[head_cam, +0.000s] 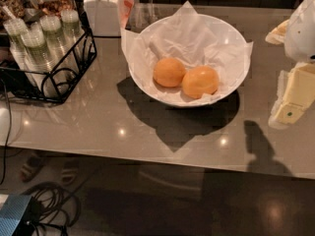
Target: Pick orange from white bowl
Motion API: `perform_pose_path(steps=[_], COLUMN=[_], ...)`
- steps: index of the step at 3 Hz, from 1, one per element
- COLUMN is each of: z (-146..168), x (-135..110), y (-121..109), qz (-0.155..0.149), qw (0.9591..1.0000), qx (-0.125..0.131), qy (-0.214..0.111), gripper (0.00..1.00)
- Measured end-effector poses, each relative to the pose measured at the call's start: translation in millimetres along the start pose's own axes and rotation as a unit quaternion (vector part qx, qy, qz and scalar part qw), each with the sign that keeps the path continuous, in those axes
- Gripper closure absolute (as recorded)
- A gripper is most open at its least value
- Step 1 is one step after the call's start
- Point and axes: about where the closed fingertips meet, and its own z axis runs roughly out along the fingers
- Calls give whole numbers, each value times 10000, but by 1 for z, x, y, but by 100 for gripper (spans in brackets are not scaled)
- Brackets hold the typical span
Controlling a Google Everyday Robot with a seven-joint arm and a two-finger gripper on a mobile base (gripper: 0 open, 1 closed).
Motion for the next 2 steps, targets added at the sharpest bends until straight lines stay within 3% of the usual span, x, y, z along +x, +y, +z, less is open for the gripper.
perform_pose_path(steps=[1, 2], z=[0, 8], x=[0, -15], y=[0, -15], qz=[-1, -121], qw=[10000, 9996], qx=[0, -2], qy=[-3, -258], gripper=[0, 0])
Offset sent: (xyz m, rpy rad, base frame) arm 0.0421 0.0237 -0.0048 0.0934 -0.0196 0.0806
